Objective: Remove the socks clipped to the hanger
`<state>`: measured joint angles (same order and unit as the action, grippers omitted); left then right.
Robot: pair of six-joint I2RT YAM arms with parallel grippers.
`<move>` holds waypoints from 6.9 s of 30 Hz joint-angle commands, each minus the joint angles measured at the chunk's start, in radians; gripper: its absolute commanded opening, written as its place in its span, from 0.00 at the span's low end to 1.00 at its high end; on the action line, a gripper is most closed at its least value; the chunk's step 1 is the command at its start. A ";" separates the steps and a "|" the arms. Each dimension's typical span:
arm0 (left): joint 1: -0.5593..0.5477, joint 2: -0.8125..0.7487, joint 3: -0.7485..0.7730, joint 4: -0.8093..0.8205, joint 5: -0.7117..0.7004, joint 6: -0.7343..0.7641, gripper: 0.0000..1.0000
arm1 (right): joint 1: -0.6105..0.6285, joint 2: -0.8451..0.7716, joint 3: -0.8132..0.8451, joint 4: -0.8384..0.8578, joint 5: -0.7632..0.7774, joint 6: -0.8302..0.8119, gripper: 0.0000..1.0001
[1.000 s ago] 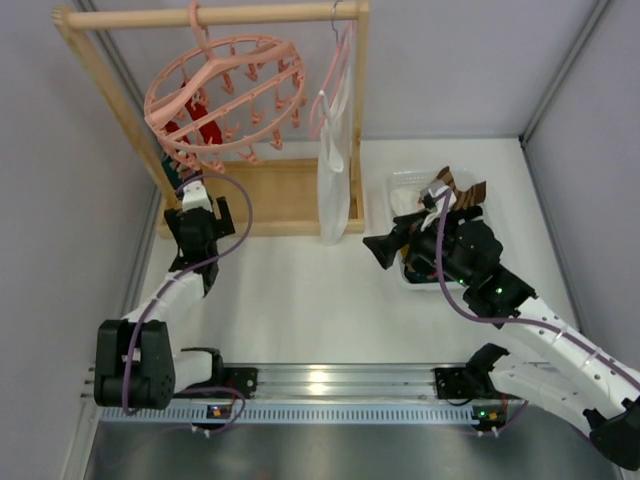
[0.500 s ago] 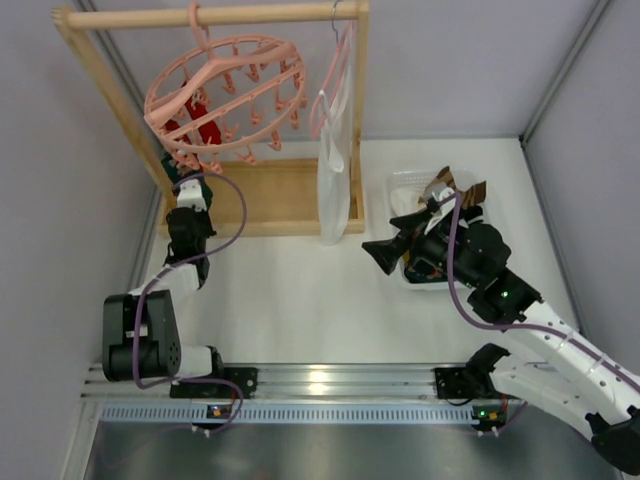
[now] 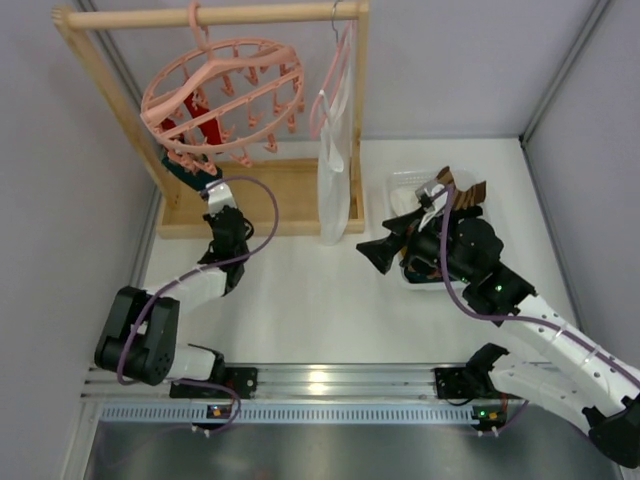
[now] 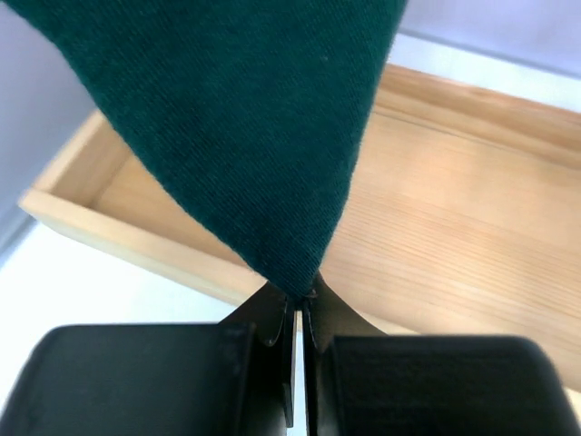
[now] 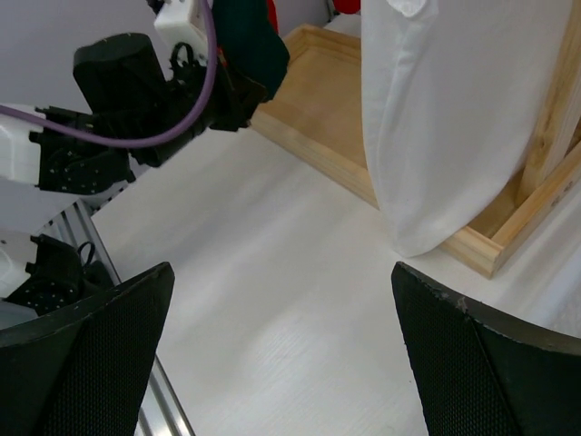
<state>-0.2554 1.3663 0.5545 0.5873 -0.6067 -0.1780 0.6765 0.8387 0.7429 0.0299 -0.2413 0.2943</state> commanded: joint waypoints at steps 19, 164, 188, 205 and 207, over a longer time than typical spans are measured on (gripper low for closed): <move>-0.699 0.185 0.208 0.077 -0.705 0.110 0.00 | 0.359 0.310 0.574 -0.169 0.289 -0.095 0.96; -0.777 0.837 1.584 -0.689 0.243 0.064 0.83 | 0.431 -0.204 0.756 -0.868 1.234 -0.178 0.99; -0.906 -0.370 0.377 -0.944 -0.338 -0.221 0.98 | 0.425 -0.043 0.504 -0.553 1.001 -0.136 1.00; -0.113 -0.497 0.273 -0.934 0.130 -0.287 0.98 | 0.376 0.083 0.447 -0.436 0.832 -0.110 1.00; -0.041 -0.512 0.237 -0.871 0.110 -0.272 0.98 | 0.360 0.095 0.441 -0.426 0.795 -0.107 0.99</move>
<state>-0.3763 0.8780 0.8207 -0.3866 -0.5636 -0.4297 1.0649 0.9222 1.1896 -0.4801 0.6220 0.1680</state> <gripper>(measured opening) 0.982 0.993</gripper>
